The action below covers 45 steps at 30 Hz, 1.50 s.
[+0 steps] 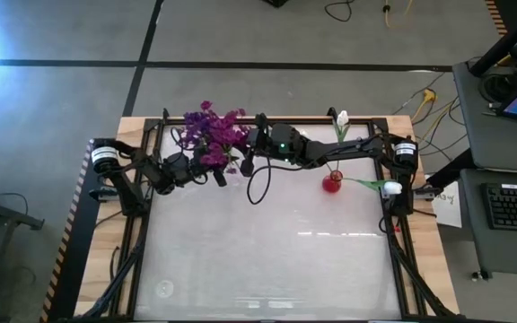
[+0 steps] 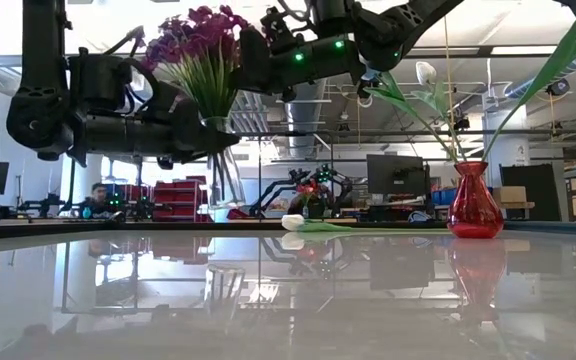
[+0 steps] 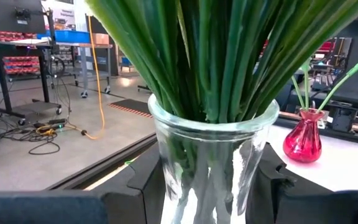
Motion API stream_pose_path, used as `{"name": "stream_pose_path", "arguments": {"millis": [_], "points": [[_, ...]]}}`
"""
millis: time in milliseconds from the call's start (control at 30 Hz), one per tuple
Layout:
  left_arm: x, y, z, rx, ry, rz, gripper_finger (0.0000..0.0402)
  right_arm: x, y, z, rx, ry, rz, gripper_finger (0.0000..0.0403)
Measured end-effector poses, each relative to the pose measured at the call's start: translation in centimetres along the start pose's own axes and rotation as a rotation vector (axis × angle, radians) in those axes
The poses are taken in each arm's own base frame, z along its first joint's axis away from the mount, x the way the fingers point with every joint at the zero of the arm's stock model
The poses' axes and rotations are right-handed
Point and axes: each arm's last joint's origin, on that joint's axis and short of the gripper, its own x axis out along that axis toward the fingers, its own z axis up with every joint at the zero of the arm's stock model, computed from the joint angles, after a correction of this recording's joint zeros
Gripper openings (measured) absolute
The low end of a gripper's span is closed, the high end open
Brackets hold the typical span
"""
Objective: Sort flowers into vase by color
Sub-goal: Put the violet flower into the transparent vase
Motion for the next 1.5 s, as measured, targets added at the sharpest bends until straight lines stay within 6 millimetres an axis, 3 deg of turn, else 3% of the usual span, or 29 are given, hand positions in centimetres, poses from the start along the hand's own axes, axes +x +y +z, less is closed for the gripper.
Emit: {"name": "stream_pose_path", "arguments": {"millis": [267, 600, 767, 1100, 1500], "points": [[-0.1, 0.0, 0.0, -0.006, -0.001, 0.011, 0.0139, 0.0, 0.0, -0.1, 0.003, 0.007, -0.008, 0.0042], [-1.0, 0.6, -0.6, 0.035, 0.035, 0.150, 0.0139, -0.2, -0.2, 0.0, 0.021, 0.024, -0.068, 0.0167], [-1.7, 1.1, -1.2, 0.081, 0.091, 0.246, 0.0139, -0.3, -0.2, 0.0, 0.020, 0.042, -0.066, 0.0209], [-1.8, 2.9, -1.8, 0.167, 0.171, 0.305, 0.0139, -0.3, -0.2, 0.0, 0.019, 0.047, -0.065, 0.0235], [-1.8, 4.0, -1.8, 0.125, 0.174, 0.300, 0.0140, -0.6, -0.3, 0.6, 0.029, 0.039, -0.067, 0.0263]]}}
